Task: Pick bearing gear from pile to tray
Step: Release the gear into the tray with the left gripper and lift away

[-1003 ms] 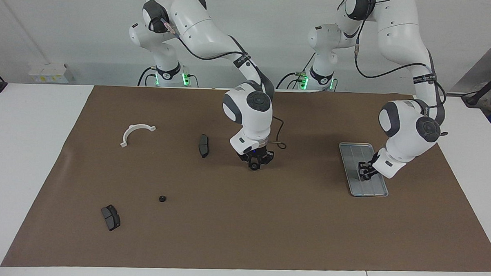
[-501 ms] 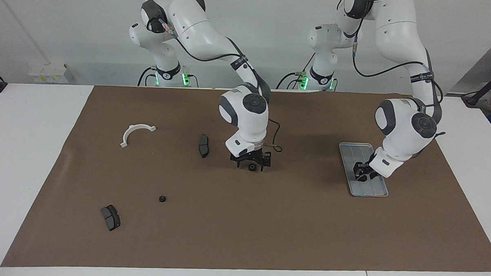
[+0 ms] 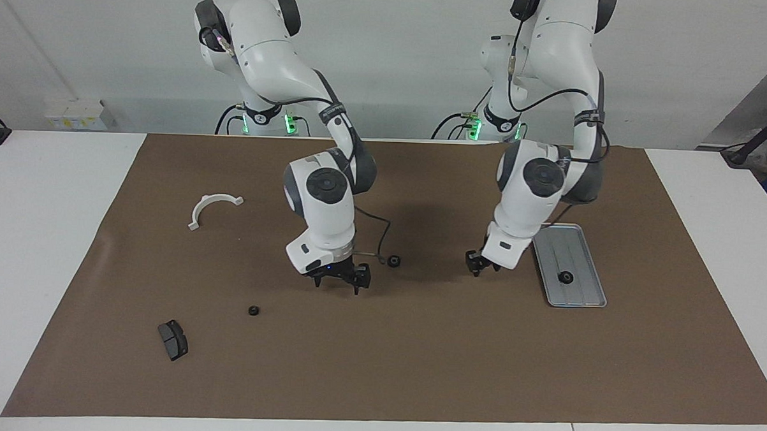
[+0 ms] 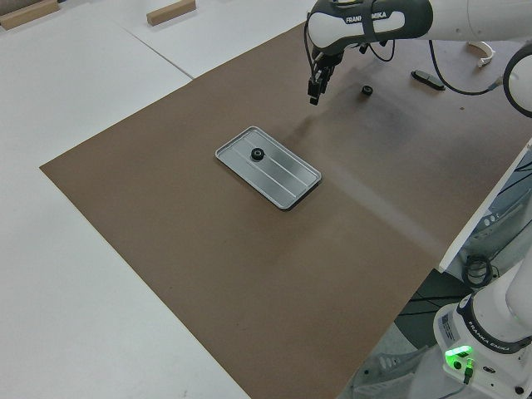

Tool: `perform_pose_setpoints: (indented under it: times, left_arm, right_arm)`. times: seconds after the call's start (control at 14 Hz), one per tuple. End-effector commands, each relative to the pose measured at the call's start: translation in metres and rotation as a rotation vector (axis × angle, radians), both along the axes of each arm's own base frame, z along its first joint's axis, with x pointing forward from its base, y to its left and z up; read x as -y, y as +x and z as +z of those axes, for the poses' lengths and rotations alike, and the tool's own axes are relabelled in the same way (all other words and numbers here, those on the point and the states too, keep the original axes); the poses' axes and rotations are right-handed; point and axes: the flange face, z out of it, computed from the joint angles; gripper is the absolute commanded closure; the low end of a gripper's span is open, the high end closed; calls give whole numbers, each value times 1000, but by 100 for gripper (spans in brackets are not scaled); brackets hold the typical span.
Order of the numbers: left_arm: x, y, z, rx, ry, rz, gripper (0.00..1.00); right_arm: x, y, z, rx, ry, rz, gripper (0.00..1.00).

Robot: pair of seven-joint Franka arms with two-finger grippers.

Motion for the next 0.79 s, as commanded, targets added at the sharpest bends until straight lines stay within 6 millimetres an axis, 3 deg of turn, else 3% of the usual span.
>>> perform_pose_setpoints:
  times: [0.0,0.14,0.29,0.43,0.57,0.72]
  left_arm:
    - [40,-18,3,33,-12,33,46]
    - [71,-31,4,59,-33,33,47]
    - [99,-45,-4,70,-46,-3,48]
    - [114,-56,-7,69,-49,-31,49]
    - [129,-64,-13,74,-57,-53,50]
    - [137,-66,-31,63,-54,-57,50]
  right_arm:
    - [46,15,3,11,2,45,0]
    - [90,27,2,7,-3,71,0]
    - [118,33,1,7,-8,93,0]
    - [147,39,-4,9,-16,133,13]
    - [159,43,-10,21,-15,127,24]
    - [157,42,-15,14,-3,123,34]
